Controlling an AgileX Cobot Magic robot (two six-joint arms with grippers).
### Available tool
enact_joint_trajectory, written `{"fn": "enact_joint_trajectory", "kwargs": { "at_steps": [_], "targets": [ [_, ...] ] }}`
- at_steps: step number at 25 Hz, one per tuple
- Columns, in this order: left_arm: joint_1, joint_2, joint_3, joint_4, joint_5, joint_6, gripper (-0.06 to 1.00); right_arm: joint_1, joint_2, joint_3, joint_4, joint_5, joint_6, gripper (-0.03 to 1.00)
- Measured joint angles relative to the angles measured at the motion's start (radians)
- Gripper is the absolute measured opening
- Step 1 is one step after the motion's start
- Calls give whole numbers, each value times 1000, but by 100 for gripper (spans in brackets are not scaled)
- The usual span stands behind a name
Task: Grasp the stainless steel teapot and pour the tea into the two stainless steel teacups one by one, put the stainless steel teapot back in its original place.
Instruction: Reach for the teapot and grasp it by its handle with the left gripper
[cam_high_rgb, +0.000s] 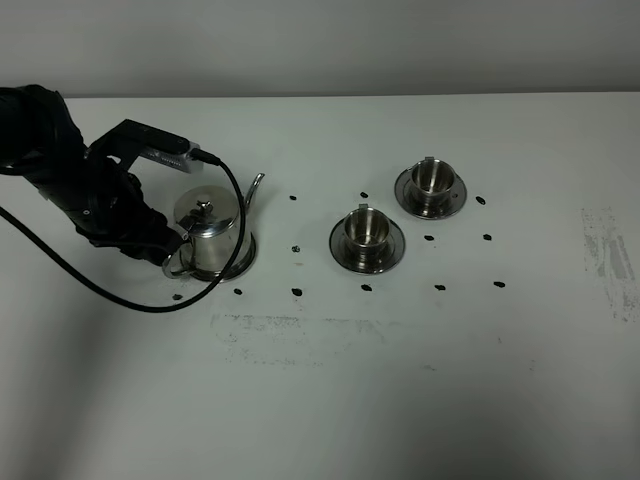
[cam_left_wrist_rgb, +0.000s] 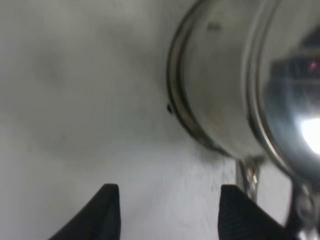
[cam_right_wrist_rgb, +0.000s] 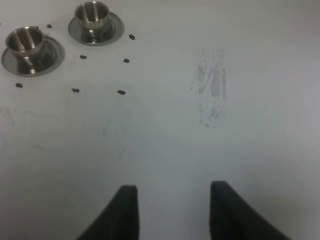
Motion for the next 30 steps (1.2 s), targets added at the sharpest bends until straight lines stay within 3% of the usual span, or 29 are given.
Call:
{"fn": "enact_joint_trajectory", "kwargs": {
  "at_steps": [8, 15, 30],
  "targets": [
    [8, -229, 0, 55, 197, -5, 43, 0, 0, 0, 0, 0, 0, 33],
    [-88, -250, -54, 145, 258, -137, 43, 0, 0, 0, 0, 0, 0, 33],
    [-171, -94, -88, 210, 181, -207, 43, 0, 0, 0, 0, 0, 0, 33]
  ]
}}
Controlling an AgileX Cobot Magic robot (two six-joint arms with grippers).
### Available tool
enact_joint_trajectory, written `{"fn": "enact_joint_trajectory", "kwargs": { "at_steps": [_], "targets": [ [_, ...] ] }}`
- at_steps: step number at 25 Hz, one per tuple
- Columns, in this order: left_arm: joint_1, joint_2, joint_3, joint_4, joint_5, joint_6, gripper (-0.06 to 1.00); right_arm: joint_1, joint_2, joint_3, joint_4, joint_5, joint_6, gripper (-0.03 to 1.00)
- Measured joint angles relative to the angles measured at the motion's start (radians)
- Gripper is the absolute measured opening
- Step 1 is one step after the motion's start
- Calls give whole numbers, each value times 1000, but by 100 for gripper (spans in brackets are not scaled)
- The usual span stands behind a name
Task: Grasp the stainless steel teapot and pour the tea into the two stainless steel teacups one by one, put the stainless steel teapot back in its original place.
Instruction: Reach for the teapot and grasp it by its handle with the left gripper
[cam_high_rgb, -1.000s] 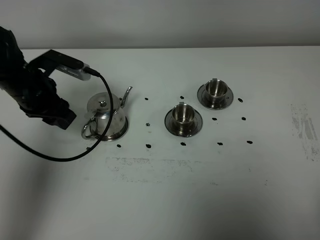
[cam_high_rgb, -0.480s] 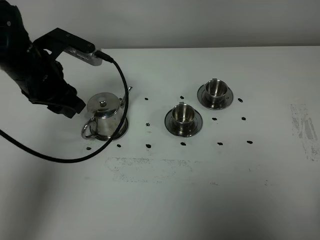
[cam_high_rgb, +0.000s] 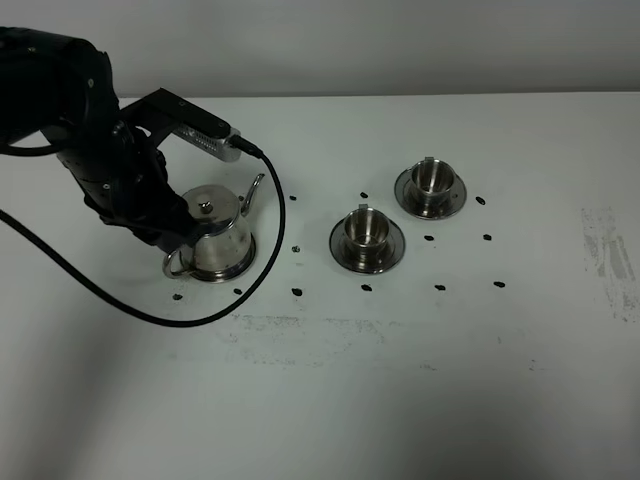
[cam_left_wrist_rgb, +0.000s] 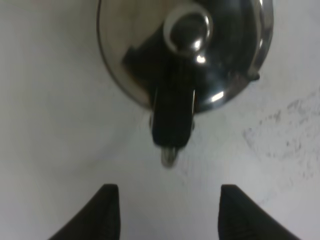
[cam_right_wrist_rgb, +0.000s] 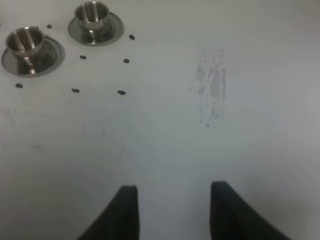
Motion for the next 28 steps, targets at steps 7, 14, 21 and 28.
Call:
{"fn": "enact_joint_trajectory", "kwargs": {
  "at_steps": [7, 14, 21, 28],
  "targets": [
    [0, 47, 0, 0, -61, 0, 43, 0, 0, 0, 0, 0, 0, 33],
    [0, 67, 0, -20, -93, 29, 43, 0, 0, 0, 0, 0, 0, 33],
    [-9, 85, 0, -29, -120, 74, 43, 0, 0, 0, 0, 0, 0, 33],
    [-9, 85, 0, -30, -142, 107, 43, 0, 0, 0, 0, 0, 0, 33]
  ]
}}
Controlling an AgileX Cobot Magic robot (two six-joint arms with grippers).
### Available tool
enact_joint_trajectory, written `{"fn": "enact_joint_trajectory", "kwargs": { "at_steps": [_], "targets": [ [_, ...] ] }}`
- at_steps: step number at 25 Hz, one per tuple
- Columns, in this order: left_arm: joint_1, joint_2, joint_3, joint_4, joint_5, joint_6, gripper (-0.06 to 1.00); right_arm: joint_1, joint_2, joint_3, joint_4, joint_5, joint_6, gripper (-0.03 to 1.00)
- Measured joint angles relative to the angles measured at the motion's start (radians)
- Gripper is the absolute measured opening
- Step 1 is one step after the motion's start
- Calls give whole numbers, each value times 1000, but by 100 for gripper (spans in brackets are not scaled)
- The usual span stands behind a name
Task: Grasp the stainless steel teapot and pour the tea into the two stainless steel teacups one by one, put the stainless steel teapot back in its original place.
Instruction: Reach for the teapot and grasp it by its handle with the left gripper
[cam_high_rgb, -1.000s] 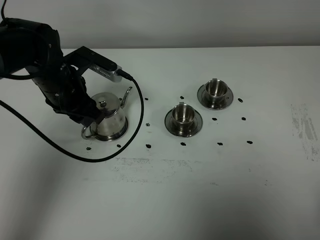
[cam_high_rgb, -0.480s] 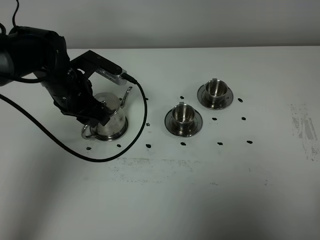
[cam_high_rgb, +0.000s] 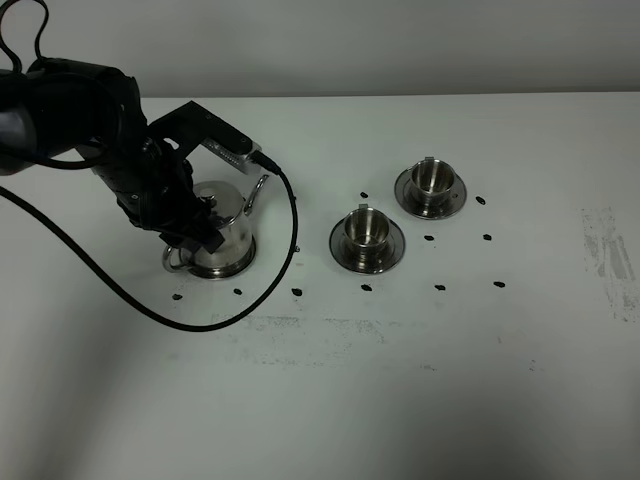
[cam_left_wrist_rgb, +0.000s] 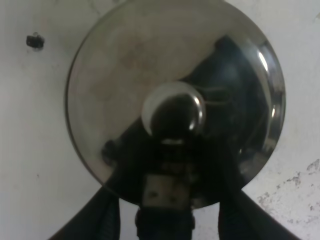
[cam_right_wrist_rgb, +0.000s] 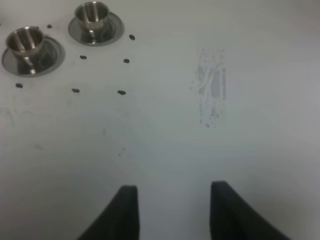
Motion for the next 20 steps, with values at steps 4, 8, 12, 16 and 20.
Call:
{"fn": "enact_joint_trajectory", "kwargs": {
  "at_steps": [4, 8, 12, 16, 20],
  "targets": [
    [-4, 0, 0, -16, 13, 20, 43, 0, 0, 0, 0, 0, 0, 33],
    [-9, 0, 0, -25, 45, 22, 43, 0, 0, 0, 0, 0, 0, 33],
    [-10, 0, 0, -26, 78, 23, 43, 0, 0, 0, 0, 0, 0, 33],
    [-10, 0, 0, -26, 83, 1, 43, 0, 0, 0, 0, 0, 0, 33],
    [-10, 0, 0, -27, 85, -35, 43, 0, 0, 0, 0, 0, 0, 33]
  ]
}}
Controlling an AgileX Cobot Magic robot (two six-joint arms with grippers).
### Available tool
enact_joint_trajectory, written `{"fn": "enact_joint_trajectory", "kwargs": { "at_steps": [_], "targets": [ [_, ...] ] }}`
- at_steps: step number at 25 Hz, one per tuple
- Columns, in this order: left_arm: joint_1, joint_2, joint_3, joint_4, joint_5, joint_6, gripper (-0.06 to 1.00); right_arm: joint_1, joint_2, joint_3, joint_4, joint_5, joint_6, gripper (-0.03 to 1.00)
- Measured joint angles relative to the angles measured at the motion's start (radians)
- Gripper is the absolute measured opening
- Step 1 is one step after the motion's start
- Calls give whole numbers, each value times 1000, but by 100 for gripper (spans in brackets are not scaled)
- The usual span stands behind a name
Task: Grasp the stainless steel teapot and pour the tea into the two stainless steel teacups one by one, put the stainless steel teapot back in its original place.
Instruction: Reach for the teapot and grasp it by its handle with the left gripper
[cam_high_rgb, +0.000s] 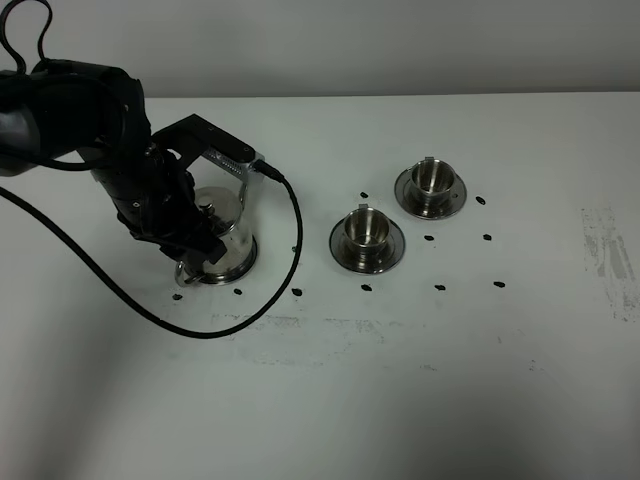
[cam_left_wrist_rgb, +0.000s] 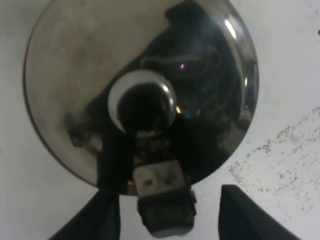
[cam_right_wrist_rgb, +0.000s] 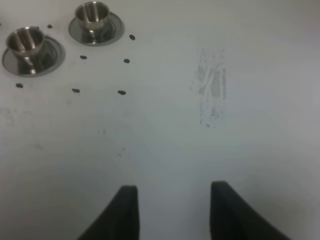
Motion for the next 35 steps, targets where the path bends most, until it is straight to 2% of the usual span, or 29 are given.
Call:
{"fn": "enact_joint_trajectory", "kwargs": {
  "at_steps": [13, 24, 27, 31, 35],
  "targets": [
    [0, 18, 0, -1, -18, -173, 43, 0, 0, 0, 0, 0, 0, 33],
    [0, 18, 0, 1, -44, -196, 43, 0, 0, 0, 0, 0, 0, 33],
    [0, 25, 0, 1, -45, -197, 37, 0, 0, 0, 0, 0, 0, 33],
    [0, 36, 0, 1, -40, -200, 18, 0, 0, 0, 0, 0, 0, 33],
    [0, 36, 0, 1, -40, -201, 18, 0, 0, 0, 0, 0, 0, 33]
  ]
}}
